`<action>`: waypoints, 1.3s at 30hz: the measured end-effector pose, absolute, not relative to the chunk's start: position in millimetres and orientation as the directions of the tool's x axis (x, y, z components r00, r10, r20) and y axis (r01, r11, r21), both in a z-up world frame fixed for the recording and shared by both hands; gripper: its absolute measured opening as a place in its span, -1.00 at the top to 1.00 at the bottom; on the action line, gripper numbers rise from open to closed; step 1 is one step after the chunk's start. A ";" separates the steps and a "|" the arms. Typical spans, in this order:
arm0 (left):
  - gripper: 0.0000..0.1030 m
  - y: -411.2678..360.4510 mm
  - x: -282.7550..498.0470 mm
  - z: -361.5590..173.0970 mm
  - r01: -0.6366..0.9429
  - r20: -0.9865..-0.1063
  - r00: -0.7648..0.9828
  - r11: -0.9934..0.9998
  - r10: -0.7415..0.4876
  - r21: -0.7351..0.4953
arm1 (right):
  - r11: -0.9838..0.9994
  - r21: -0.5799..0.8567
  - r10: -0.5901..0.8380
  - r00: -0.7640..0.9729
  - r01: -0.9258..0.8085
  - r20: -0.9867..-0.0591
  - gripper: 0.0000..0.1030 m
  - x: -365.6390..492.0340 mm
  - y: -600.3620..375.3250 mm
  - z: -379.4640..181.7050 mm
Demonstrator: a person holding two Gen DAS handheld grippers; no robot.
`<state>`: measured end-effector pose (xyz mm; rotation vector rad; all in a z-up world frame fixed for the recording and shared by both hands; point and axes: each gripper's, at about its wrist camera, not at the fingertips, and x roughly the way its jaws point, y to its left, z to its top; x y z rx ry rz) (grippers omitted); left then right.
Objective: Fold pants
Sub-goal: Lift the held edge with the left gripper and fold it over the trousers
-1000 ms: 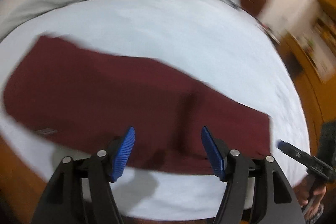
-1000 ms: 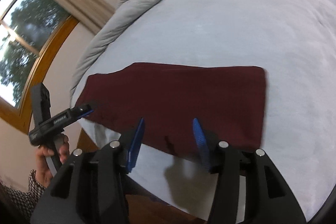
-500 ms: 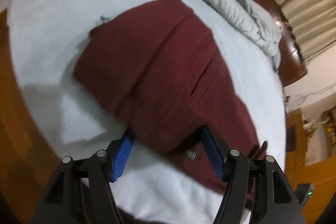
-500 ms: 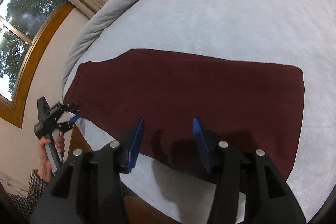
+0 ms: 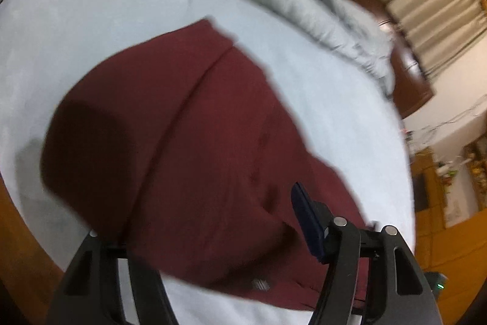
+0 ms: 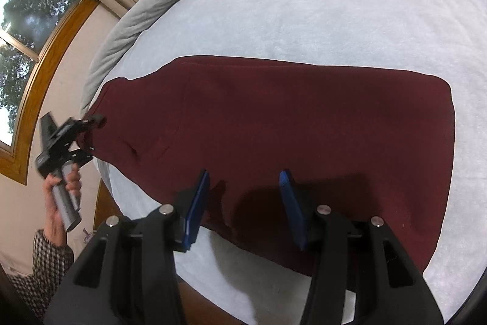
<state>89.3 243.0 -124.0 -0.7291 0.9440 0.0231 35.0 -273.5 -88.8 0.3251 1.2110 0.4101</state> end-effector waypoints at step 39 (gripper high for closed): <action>0.54 5.8 79.3 -3.6 0.262 -0.604 0.711 0.933 -0.361 -0.248 | 0.851 0.509 0.512 0.418 -0.129 -0.751 -0.01 19.2 -328.5 -58.0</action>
